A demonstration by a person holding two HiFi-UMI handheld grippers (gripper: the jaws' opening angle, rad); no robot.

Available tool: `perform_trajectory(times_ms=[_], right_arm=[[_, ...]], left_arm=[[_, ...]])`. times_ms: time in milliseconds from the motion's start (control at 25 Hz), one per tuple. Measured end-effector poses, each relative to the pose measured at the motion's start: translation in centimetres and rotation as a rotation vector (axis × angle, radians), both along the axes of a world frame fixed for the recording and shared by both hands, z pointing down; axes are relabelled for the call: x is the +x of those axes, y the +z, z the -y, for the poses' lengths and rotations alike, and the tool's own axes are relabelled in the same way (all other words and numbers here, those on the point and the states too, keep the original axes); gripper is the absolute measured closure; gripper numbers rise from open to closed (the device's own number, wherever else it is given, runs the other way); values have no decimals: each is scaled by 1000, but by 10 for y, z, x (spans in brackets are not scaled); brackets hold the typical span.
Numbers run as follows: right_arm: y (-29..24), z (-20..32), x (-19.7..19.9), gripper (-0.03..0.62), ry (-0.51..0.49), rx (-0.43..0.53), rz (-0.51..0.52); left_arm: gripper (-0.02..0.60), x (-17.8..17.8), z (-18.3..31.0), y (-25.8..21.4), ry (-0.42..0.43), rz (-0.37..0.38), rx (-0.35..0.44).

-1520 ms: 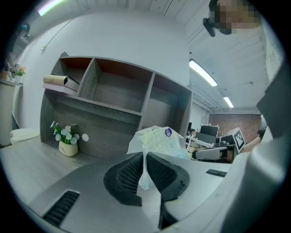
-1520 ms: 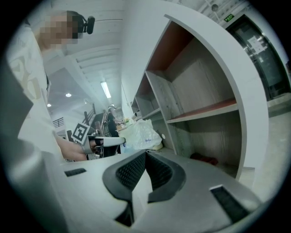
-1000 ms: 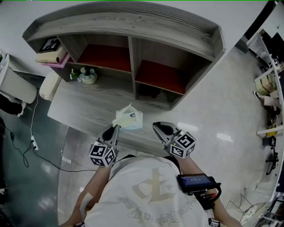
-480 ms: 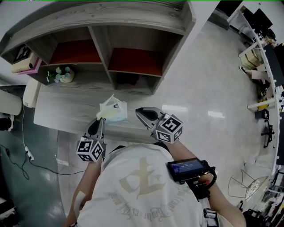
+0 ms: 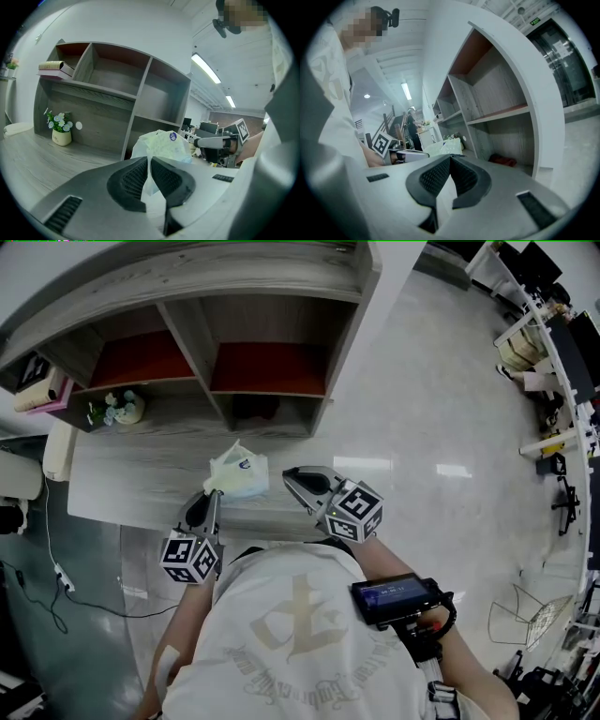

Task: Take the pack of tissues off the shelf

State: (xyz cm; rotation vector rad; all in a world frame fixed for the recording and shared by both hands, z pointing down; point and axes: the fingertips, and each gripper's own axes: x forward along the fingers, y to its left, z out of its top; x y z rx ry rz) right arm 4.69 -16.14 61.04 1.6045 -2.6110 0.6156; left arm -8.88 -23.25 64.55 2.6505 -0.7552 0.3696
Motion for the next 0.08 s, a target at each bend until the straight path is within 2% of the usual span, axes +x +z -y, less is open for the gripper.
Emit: perform_trajectory(times_ms=[80], right_arm=[[0, -4, 3, 591, 6, 0, 0]], left_arm=[[545, 4, -3, -1, 9, -1, 1]])
